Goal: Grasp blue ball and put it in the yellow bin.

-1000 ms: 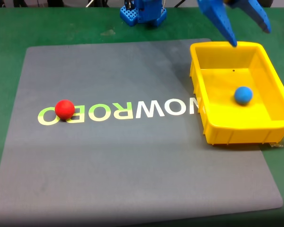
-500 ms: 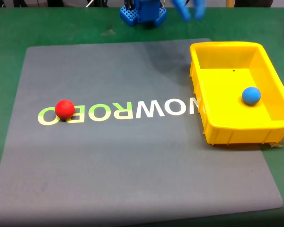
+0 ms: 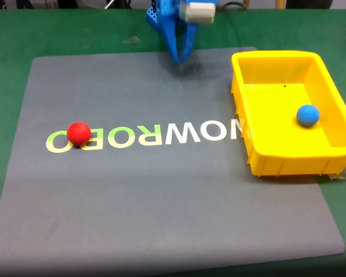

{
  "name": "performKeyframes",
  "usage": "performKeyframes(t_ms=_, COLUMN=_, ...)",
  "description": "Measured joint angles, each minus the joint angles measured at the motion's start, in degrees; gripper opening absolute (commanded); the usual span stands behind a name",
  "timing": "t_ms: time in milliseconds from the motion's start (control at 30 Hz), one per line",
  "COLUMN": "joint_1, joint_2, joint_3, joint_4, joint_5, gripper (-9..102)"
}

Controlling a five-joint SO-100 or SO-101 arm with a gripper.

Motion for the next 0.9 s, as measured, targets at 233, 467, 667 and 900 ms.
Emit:
performKeyframes(t_ms=233, joint_1=0.26, joint_2=1.23, joint_3=0.26, joint_4=10.02, joint_5=3.52, gripper=0)
performKeyframes(t_ms=467, joint_1=0.88, joint_2=1.23, joint_3=0.26, joint_4=19.86, joint_5=5.45, gripper=0)
performKeyframes(t_ms=667, joint_1=0.88, joint_2=1.41, joint_3=0.26, joint_4=20.57, joint_5=5.80, gripper=0)
performKeyframes(t_ms=900, joint_1=0.88, joint_2=1.41, joint_3=0.26, joint_4=20.65, joint_5=5.80, gripper=0)
